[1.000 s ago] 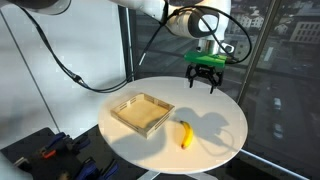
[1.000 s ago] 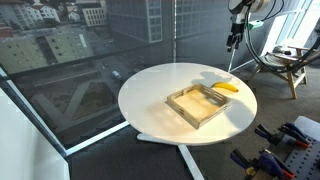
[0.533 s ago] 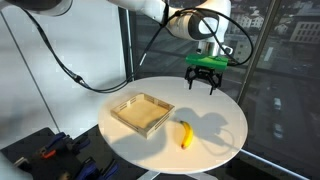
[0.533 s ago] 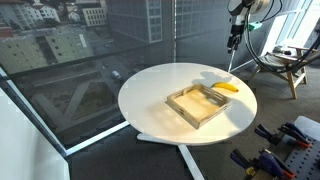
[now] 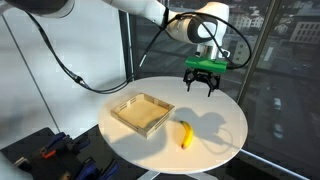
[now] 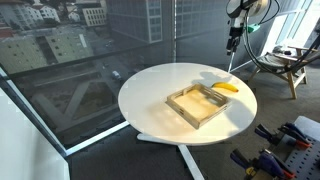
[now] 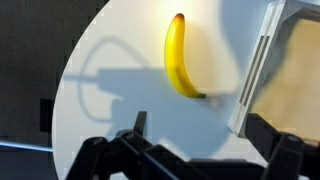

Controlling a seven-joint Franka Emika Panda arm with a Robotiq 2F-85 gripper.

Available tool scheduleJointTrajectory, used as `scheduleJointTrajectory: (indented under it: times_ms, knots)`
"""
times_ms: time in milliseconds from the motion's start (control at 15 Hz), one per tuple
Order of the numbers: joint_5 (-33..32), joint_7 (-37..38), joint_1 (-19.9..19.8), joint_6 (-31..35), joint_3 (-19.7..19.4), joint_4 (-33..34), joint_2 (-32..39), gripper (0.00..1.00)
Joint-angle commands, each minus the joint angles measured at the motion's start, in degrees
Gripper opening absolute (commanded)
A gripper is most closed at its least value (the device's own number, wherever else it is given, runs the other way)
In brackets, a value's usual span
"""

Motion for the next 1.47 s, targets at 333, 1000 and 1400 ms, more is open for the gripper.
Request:
scheduleJointTrajectory:
  times_ms: [333,1000,1400]
  knots:
    - [-1.0,-1.3,-0.2,0.3,0.9,0.6,2.0,1.0]
    - [0.9,-4.6,-1.4,7.9,3.0,-1.4,3.6,1.0]
    - [2.4,-6.3,-2.4,12.1,4.5,-3.1,3.8,1.0]
